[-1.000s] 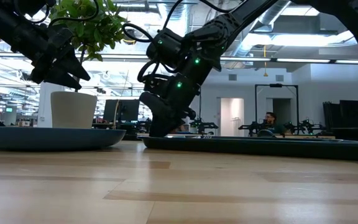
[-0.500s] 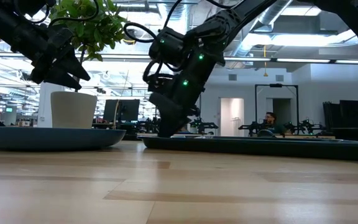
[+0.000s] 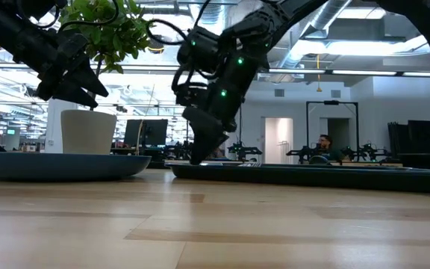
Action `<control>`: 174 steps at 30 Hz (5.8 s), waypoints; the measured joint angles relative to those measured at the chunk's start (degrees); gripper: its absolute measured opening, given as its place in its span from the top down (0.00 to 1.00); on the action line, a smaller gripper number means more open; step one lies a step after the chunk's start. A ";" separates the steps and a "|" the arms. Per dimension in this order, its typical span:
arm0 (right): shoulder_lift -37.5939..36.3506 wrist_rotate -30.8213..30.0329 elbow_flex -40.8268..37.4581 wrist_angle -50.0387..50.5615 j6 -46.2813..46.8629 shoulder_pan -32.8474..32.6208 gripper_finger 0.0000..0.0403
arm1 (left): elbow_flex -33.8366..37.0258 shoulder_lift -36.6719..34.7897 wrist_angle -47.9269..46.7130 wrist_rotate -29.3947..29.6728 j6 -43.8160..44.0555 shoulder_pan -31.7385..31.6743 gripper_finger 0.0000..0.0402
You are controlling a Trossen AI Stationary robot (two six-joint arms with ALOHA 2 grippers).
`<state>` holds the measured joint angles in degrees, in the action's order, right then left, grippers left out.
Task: Pick and place plate/cup/fork/spoon on tray
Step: Adjust the orange spoon on the black tray, then adjust the pink fork on the black tray, then put the blue plate on the black tray to the right of the pink fork
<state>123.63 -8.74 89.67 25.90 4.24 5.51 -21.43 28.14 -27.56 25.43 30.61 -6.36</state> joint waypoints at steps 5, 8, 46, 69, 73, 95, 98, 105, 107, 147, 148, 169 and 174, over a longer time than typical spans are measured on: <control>0.00 -0.13 0.97 3.09 -0.21 -1.46 0.71 | 0.00 -0.01 0.01 0.00 -0.01 0.00 0.33; 0.00 -0.27 1.02 2.94 -0.40 -1.91 0.71 | 0.00 -0.02 0.01 0.02 0.00 0.00 0.33; 0.15 -2.03 -2.63 0.17 3.40 -1.33 0.71 | 0.00 -0.02 0.01 0.52 0.31 0.01 0.33; -1.57 -1.42 -3.04 1.43 2.79 -1.70 0.71 | 0.00 -0.02 0.01 0.52 -0.10 -0.02 0.33; -3.55 -1.50 -2.95 1.47 2.79 -1.68 0.71 | 0.00 -0.02 0.03 0.68 -0.13 -0.02 0.33; -4.37 -3.45 -7.91 4.26 7.79 -2.42 0.71 | 0.00 -0.02 0.01 0.74 -0.20 -0.01 0.33; -4.46 -3.49 -8.11 4.09 7.95 -2.46 0.71 | 0.00 -0.02 0.01 0.73 -0.20 -0.01 0.33; -4.46 -3.47 -8.12 4.03 8.38 -3.44 0.71 | 0.00 -0.02 0.01 0.81 -0.20 -0.02 0.33; -4.46 -3.45 -8.13 4.04 8.40 -3.85 0.71 | 0.00 0.00 0.01 0.81 -0.20 0.00 0.33; -28.87 -8.76 -8.11 16.76 19.92 -12.96 0.71 | 1.22 1.93 -2.74 -8.82 -2.81 -0.04 0.33; -28.83 -9.30 -8.11 16.95 20.22 -13.86 0.71 | 1.55 2.88 -2.62 -7.87 -0.96 -0.08 0.33; -28.74 -18.75 -8.11 20.82 31.56 -24.93 0.71 | 1.97 20.04 13.17 -19.65 2.64 11.89 0.33; -28.74 -19.84 -8.11 20.58 33.29 -25.83 0.71 | -0.37 21.24 12.54 -13.49 2.64 16.76 0.33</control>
<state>94.89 -28.57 81.56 46.48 37.53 -20.32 -21.80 49.38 -15.02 11.94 33.26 10.41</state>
